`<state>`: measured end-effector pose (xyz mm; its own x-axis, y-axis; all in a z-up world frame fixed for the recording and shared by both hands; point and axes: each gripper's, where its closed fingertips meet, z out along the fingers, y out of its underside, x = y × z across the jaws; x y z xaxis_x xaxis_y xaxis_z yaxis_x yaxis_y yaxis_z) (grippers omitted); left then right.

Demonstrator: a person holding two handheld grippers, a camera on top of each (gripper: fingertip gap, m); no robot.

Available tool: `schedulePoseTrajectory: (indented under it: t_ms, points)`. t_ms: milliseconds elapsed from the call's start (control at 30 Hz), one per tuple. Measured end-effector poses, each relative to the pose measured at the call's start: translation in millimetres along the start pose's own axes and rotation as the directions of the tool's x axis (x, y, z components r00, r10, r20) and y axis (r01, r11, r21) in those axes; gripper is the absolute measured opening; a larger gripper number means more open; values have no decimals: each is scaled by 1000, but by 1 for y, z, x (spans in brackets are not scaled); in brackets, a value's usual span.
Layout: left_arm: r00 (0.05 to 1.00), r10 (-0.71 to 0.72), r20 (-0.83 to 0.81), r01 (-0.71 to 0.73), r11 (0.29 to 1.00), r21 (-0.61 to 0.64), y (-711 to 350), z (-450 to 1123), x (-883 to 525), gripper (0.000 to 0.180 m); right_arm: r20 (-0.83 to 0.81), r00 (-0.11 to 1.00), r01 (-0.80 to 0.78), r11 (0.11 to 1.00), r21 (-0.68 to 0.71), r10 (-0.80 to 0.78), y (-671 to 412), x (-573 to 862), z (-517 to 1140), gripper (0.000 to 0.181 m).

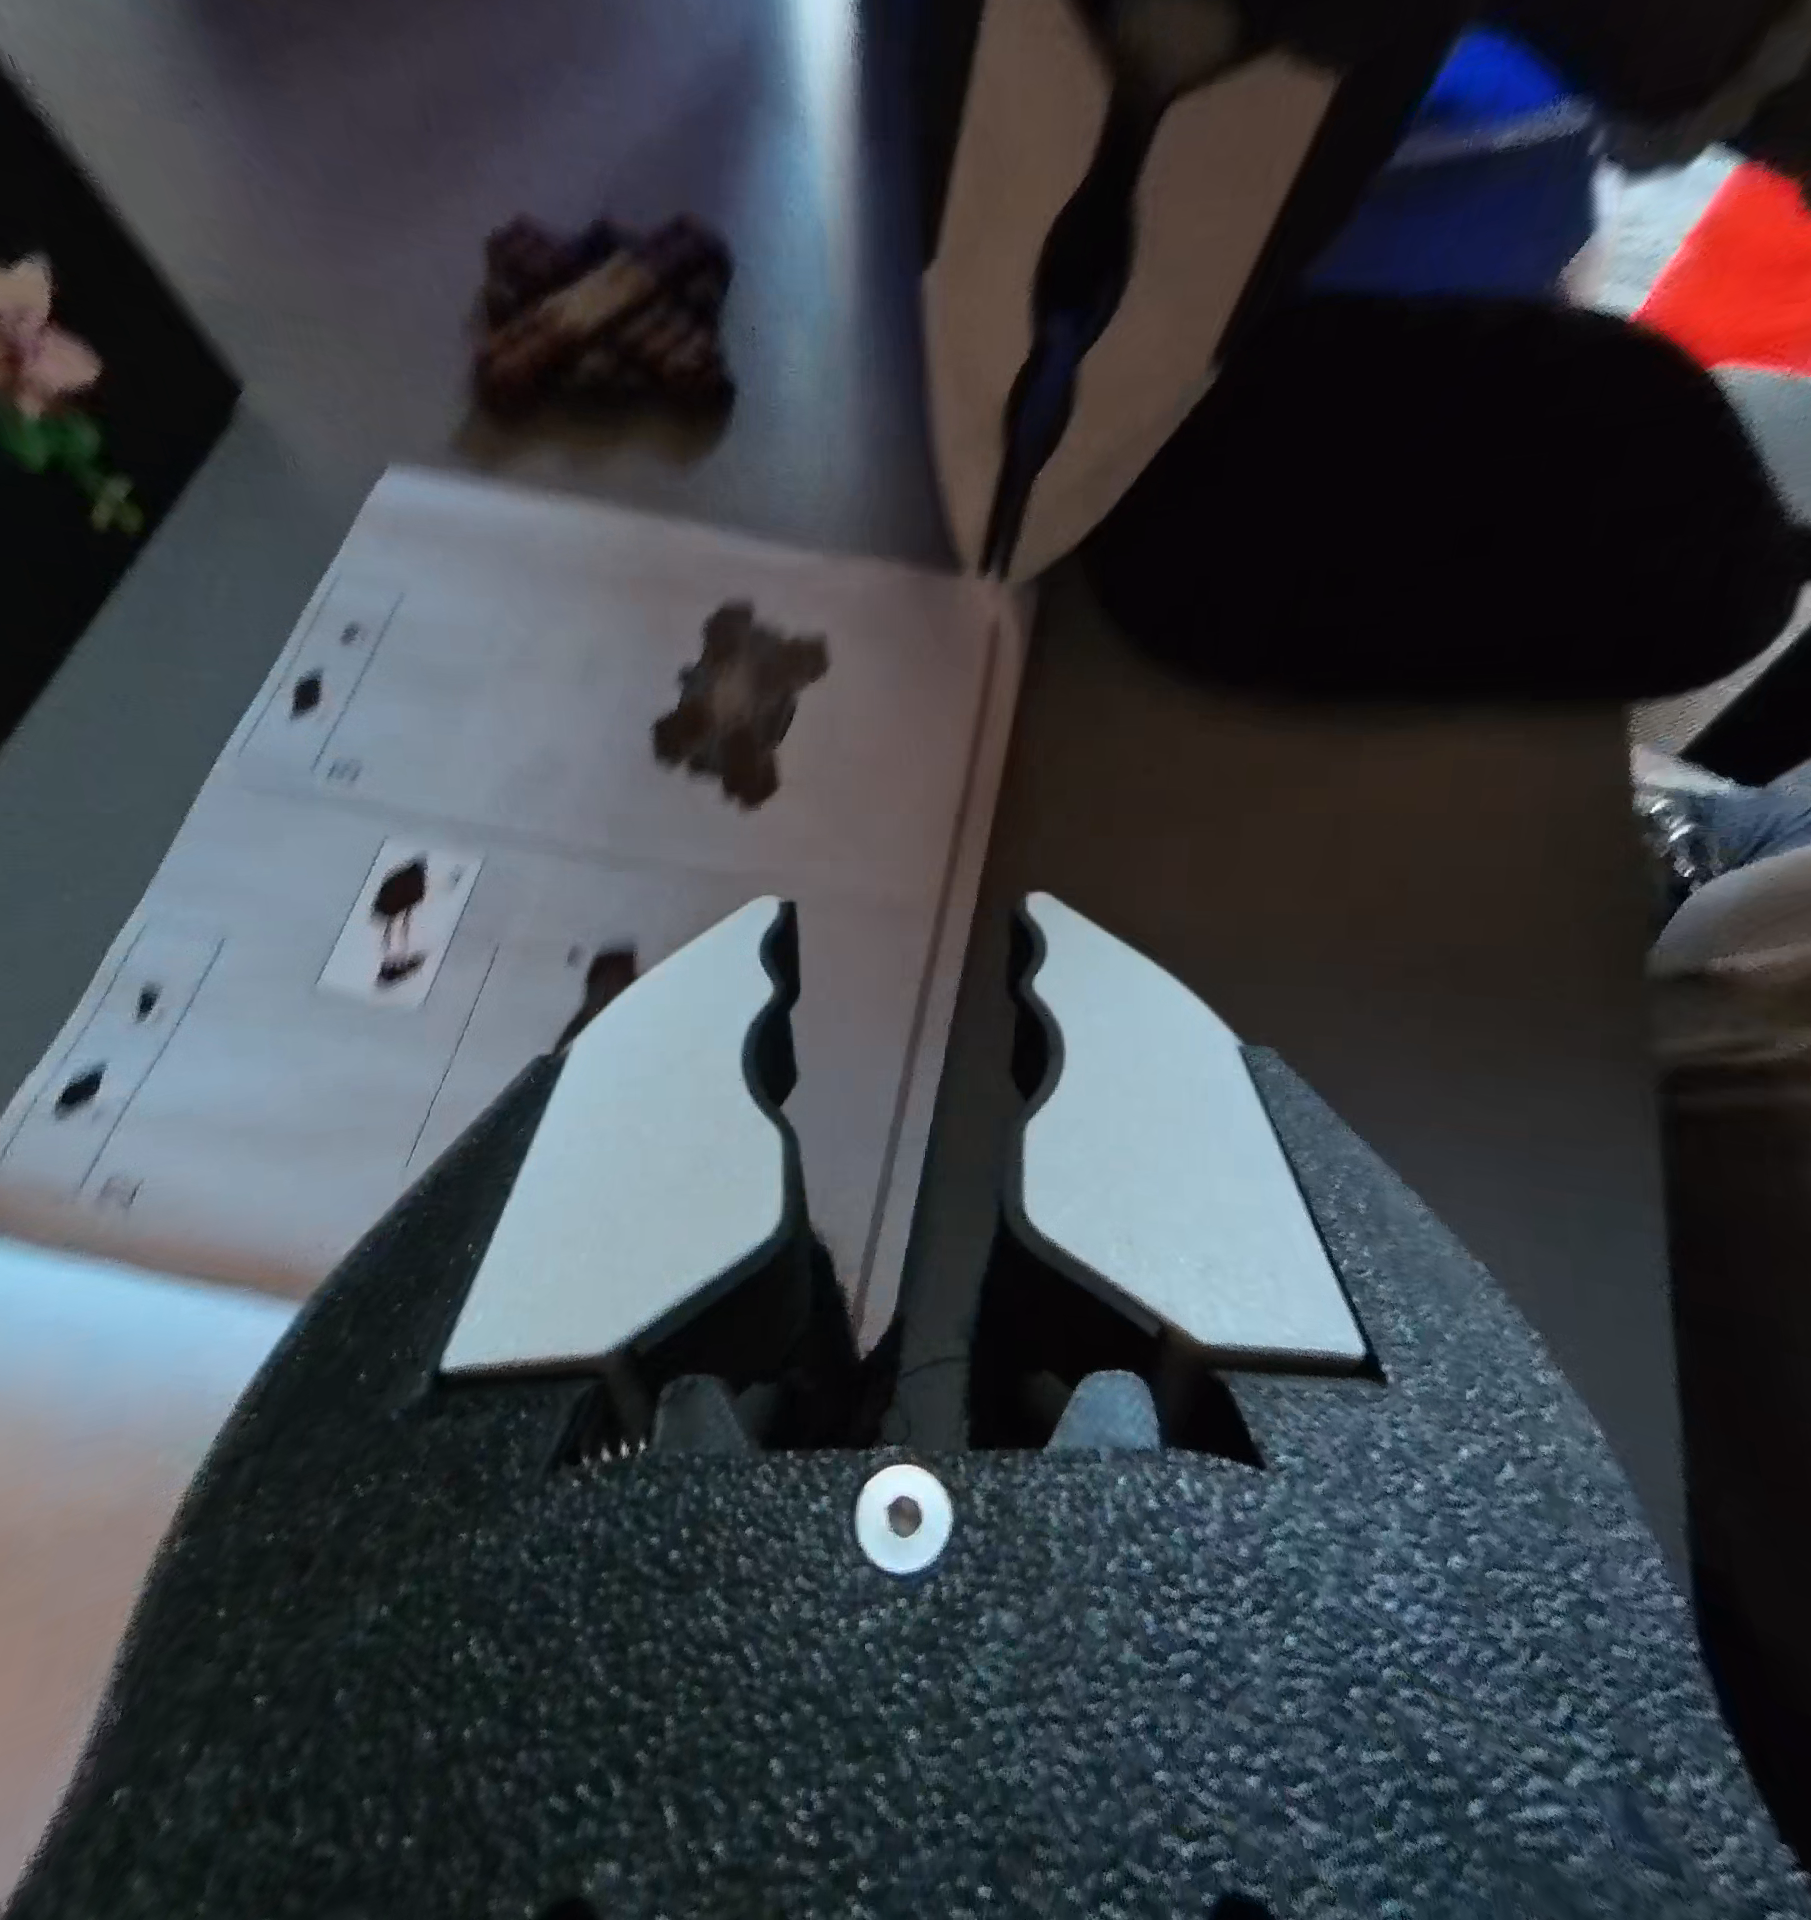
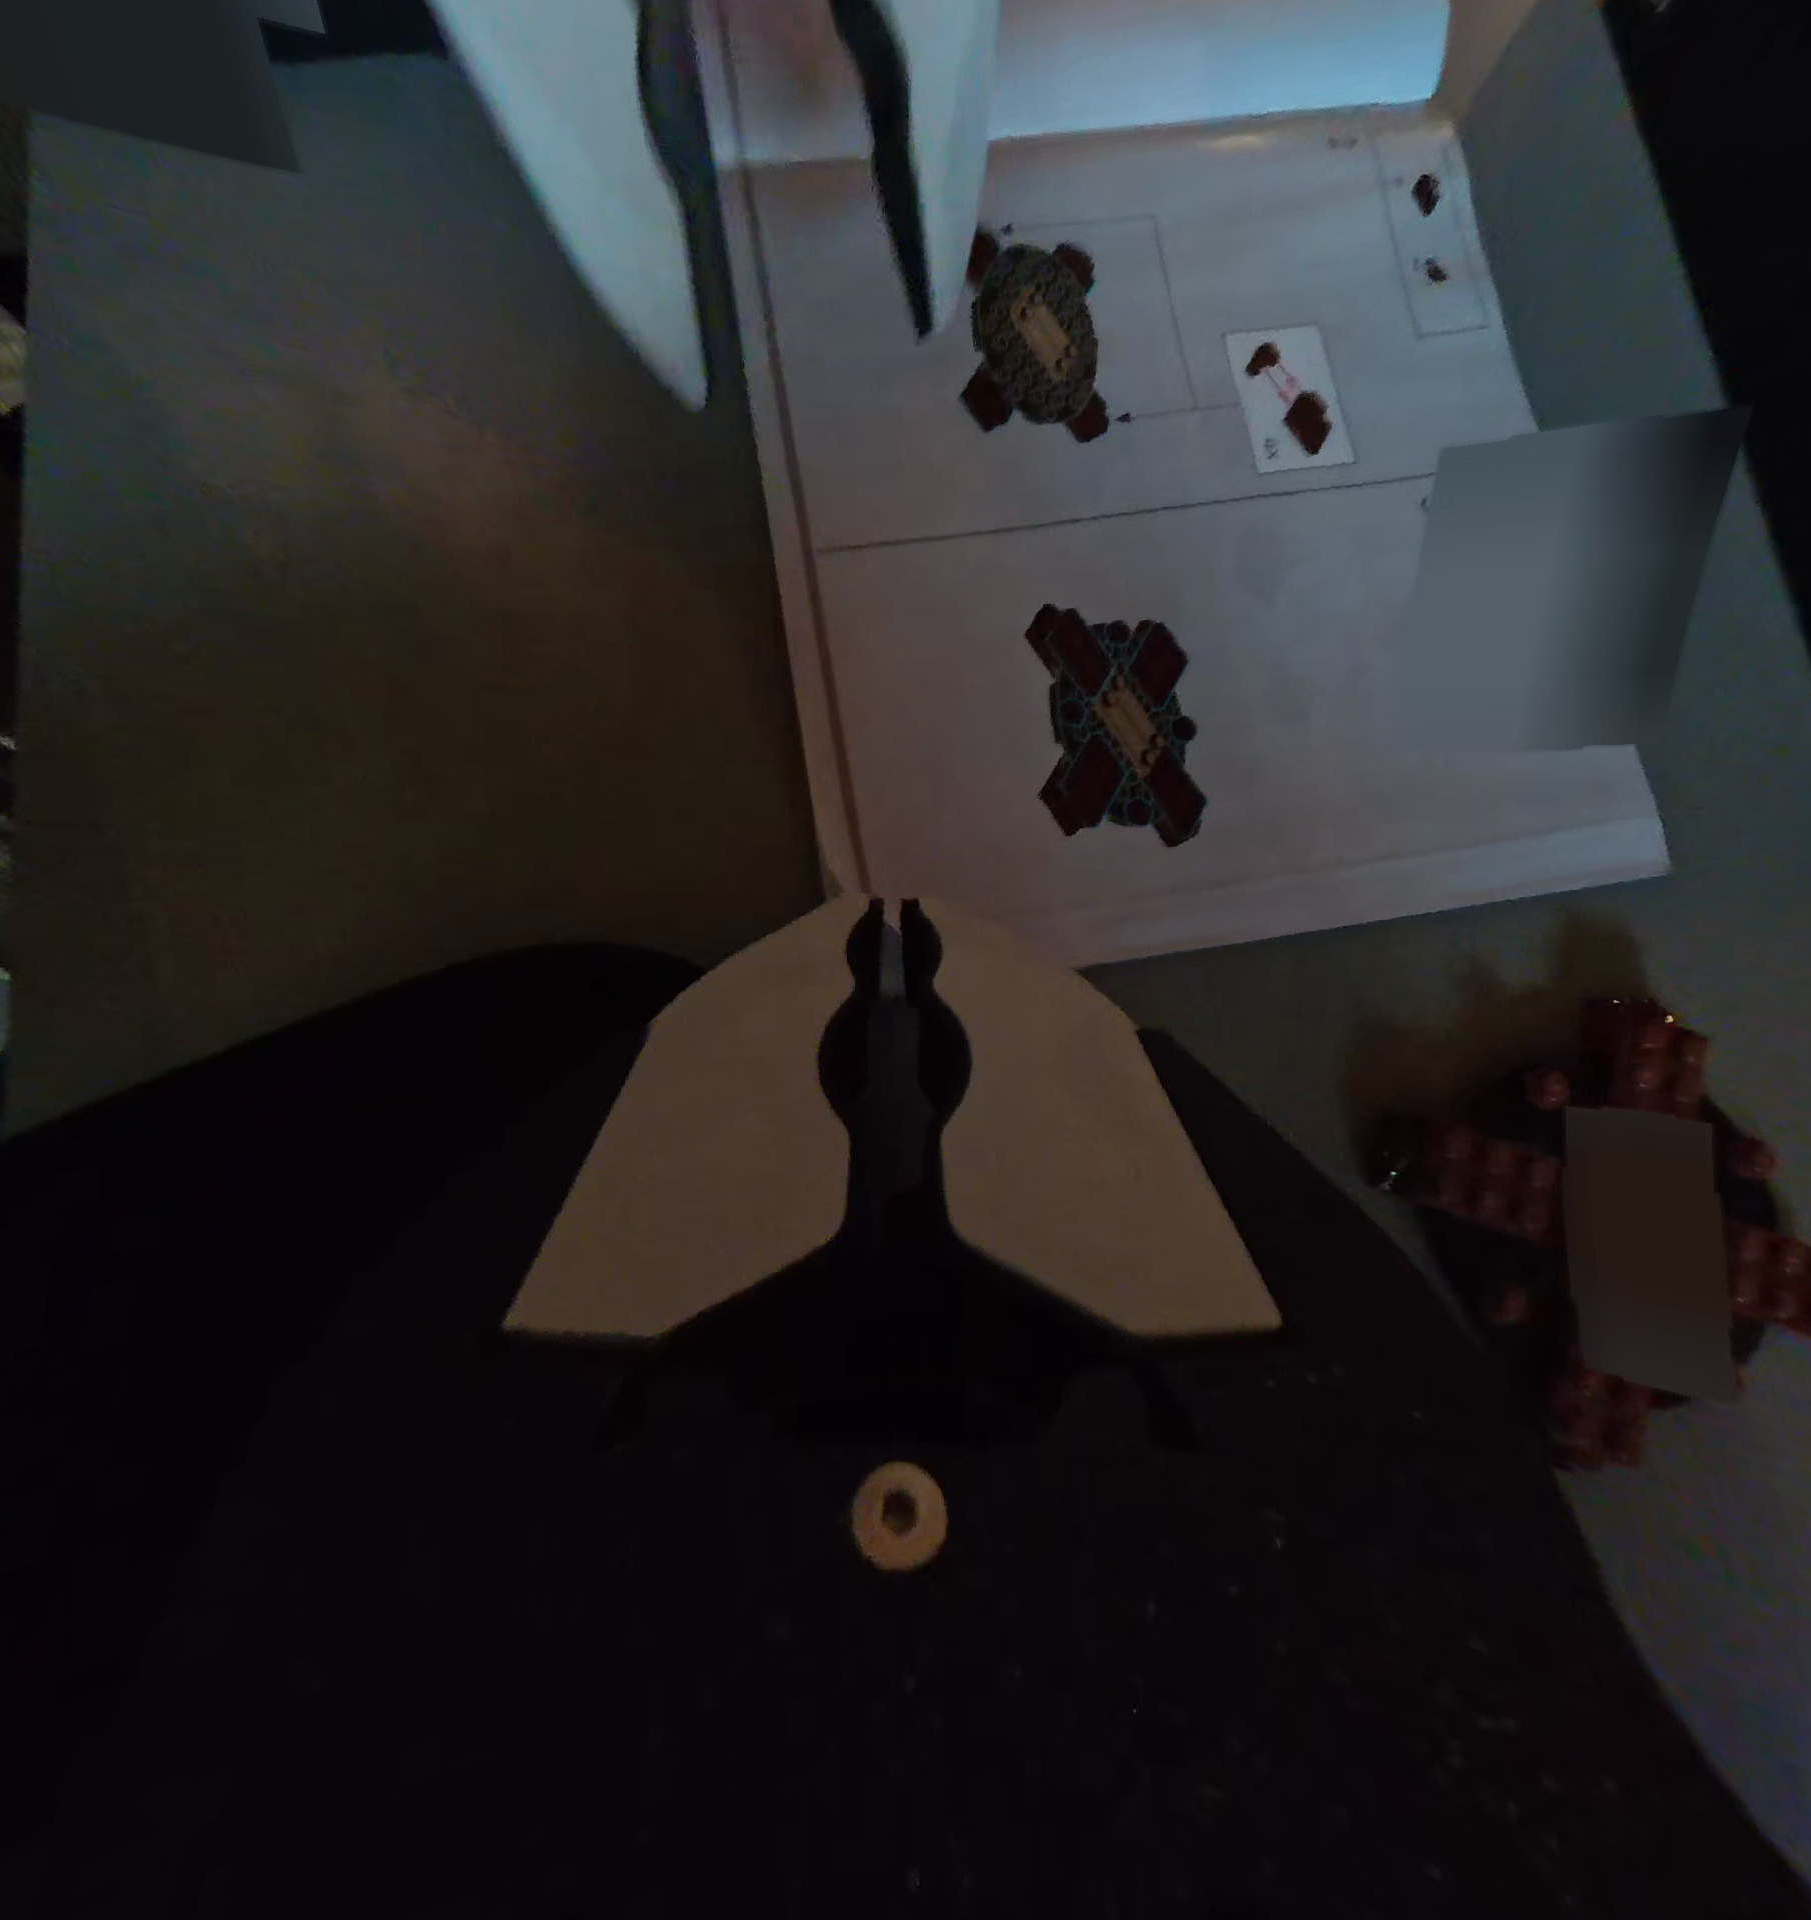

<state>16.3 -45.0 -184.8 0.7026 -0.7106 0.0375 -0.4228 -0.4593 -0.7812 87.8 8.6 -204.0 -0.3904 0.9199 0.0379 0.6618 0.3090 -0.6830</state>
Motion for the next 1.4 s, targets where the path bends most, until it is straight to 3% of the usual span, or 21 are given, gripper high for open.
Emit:
schedulePoseTrajectory:
  t_ms: [300,600,767,833,933,1167,1400]
  points:
    - [997,79,1,-79,997,-11,-28,42,9,23,-10,993,-117,972,205,121,-28,10,-16,0]
    - [997,76,-22,-76,997,-9,-30,54,9,8,-7,995,-93,963,253,98,-43,9,-18,0]
    - [994,102,-29,-103,993,-48,-22,57,10,14,-12,1000,-23,982,186,25,-32,8,-15,7]
    - [993,114,-39,-117,989,-85,-14,62,12,17,35,999,7,997,74,-10,-15,-1,-10,28]
    - [994,92,-59,-97,991,-94,-11,63,14,17,30,997,76,994,-74,-74,8,-3,-3,36]
    - [994,79,-70,-86,992,-91,-10,63,15,17,3,993,121,985,-121,-122,14,4,2,32]
    - [994,71,-78,-78,993,-86,-9,63,14,17,13,994,105,991,-83,-104,9,4,0,24]
